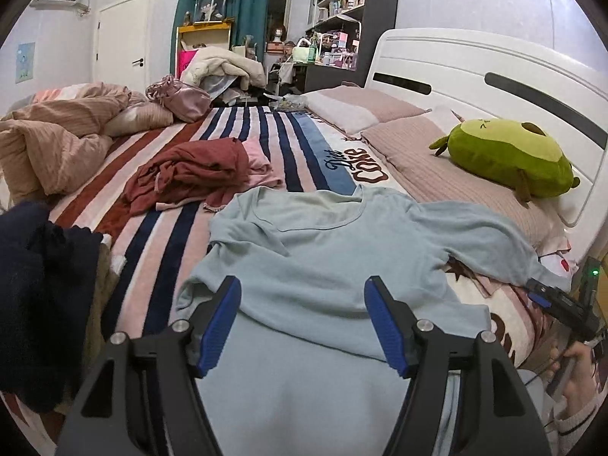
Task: Fold small clothes
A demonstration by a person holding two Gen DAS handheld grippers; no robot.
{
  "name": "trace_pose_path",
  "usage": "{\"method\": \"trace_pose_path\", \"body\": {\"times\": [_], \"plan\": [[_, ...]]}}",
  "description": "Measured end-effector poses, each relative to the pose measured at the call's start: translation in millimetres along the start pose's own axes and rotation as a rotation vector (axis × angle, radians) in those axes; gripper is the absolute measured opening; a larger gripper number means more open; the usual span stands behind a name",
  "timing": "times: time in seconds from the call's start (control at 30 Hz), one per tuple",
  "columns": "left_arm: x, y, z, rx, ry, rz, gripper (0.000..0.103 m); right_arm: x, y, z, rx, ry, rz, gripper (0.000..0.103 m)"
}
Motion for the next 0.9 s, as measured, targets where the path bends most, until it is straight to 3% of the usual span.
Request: {"method": "trace_pose_path", "body": {"times": [0.1,0.13,0.17,0.23,0.33,0.53,0.73,0.9], "plan": [[-2,1,1,0.003,-0.007,0.004,0.064,-10,-12,-5,-0.06,0.02,-0.043,0.066],[-2,1,1,0.002,-0.011,0.004,0.064,-10,-15,-8,-0.064,0.038,-0.035,0.057],[-2,1,1,0.0,-0.017,0.007,0.064,-10,-18,-10,-0.067,0.068,-0.024,0.037],[-2,0,3,-0.005,-0.021,0.016,0.064,-9,-21,-12,-0.075,0.074,-0.02,0.009],[0,-1,6,-0.009,-0.019,0.021,0.064,5,-29,-6,-0.103,0.008,0.013,0.006],[12,-1,17,-0.038,-0.031,0.046,0.064,74,-44,11,-0.168,-0.106,0.18,0.004],[30,2,38,-0.059,-0.035,0.024,0.064,189,-50,21,-0.176,-0.279,0.418,0.004],[49,9,65,-0.094,-0.051,0.004,0.066,282,-18,15,-0.1,-0.439,0.595,0.004]]}}
Point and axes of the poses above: each gripper's, at about its wrist camera, not at the fingertips, and z roughly against the way its jaws point, x to its left, y to its underside, the point moved 3 cm from there along -z, roughly the way its jaws point, and after that the axes turned 6 degrees about -x, right-handed, at the moved point
